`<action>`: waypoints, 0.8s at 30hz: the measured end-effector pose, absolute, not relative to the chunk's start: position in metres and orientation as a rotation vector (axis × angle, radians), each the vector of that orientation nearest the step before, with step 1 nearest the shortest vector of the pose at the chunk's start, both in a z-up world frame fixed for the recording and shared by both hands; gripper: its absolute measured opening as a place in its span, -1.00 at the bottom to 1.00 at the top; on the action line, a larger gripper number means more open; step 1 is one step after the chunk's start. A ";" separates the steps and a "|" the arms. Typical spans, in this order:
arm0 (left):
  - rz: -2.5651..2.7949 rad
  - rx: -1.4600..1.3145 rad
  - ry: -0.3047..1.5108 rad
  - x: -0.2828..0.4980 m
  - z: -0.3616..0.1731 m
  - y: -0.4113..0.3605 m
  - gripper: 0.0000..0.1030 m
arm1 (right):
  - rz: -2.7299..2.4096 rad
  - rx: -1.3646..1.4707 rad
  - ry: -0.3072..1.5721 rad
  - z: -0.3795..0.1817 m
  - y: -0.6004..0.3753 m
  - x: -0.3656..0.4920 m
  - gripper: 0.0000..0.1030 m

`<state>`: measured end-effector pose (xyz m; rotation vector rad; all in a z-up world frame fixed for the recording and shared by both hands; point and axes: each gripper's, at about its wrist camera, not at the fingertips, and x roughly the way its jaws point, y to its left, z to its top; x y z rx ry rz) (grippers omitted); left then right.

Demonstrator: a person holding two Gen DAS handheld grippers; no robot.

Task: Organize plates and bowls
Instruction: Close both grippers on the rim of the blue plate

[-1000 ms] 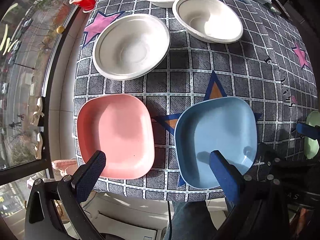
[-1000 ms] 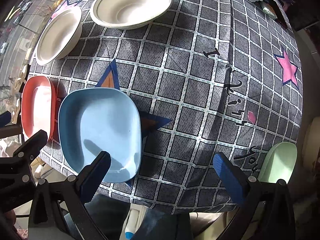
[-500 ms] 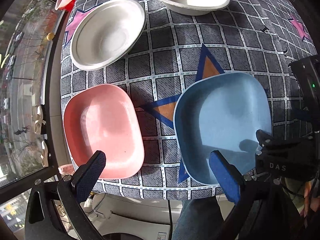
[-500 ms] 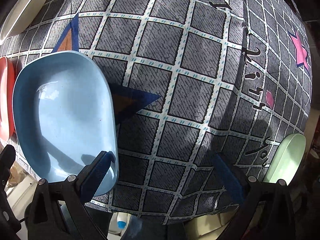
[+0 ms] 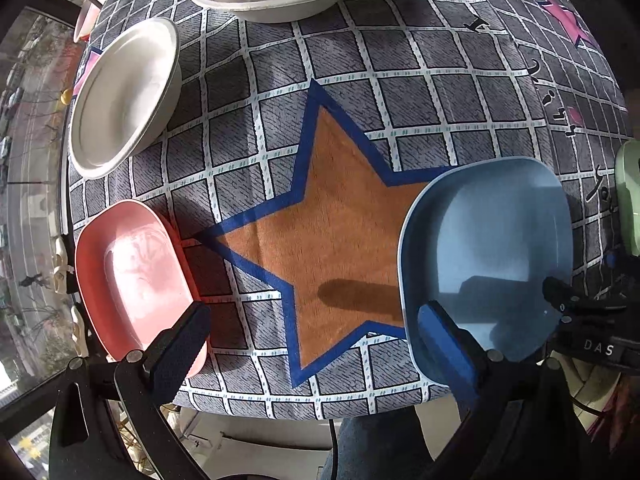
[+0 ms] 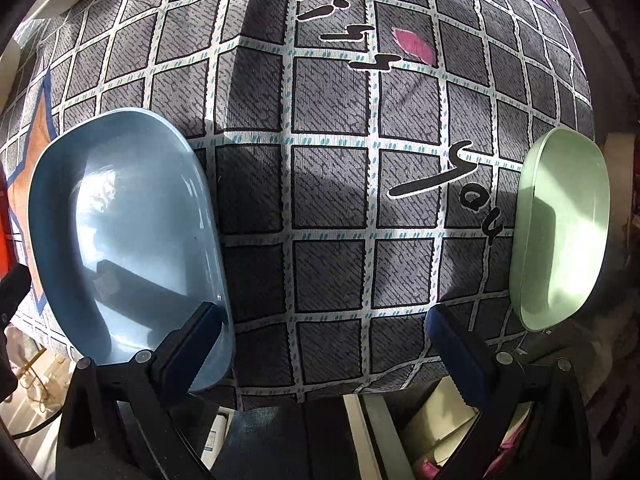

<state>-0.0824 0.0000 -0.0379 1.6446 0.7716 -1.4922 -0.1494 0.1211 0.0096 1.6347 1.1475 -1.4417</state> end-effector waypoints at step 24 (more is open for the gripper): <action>-1.453 1.533 1.057 -0.113 -0.103 0.002 1.00 | -1.381 1.555 1.008 0.025 0.045 -0.134 1.00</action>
